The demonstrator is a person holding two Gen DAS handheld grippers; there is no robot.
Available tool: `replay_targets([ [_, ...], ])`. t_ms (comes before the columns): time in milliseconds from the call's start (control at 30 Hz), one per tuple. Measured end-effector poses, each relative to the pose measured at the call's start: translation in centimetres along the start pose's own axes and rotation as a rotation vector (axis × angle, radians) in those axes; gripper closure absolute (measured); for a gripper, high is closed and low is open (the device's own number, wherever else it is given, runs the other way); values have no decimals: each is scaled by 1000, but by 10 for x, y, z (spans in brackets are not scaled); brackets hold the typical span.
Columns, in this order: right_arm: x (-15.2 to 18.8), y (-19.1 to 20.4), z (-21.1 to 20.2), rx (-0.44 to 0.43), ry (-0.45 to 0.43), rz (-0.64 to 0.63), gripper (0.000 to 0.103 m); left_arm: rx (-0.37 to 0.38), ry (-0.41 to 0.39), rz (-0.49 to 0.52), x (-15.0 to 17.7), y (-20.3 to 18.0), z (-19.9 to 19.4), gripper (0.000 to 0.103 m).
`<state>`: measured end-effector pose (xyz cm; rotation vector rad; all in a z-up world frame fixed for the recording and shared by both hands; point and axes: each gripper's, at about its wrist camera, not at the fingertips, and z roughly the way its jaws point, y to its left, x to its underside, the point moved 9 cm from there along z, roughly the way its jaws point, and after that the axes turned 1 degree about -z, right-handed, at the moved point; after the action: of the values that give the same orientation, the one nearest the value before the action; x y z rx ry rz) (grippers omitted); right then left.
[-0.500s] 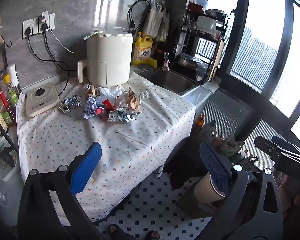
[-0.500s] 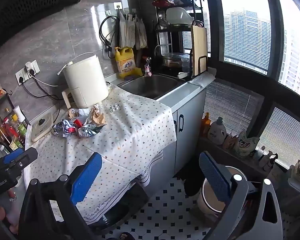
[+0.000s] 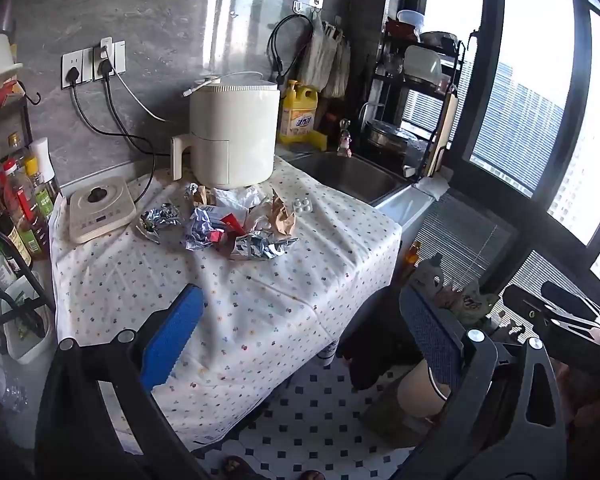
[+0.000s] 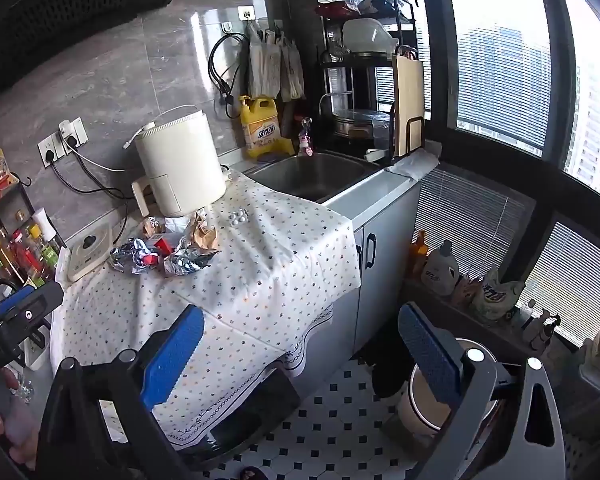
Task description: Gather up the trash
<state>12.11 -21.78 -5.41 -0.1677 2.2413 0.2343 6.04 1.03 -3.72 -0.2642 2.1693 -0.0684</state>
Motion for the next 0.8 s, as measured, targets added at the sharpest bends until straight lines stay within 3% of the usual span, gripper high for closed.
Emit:
replay_targets([
  [800, 2, -2, -5, -39, 0, -27, 7, 1, 19, 14, 8, -12, -3, 5],
])
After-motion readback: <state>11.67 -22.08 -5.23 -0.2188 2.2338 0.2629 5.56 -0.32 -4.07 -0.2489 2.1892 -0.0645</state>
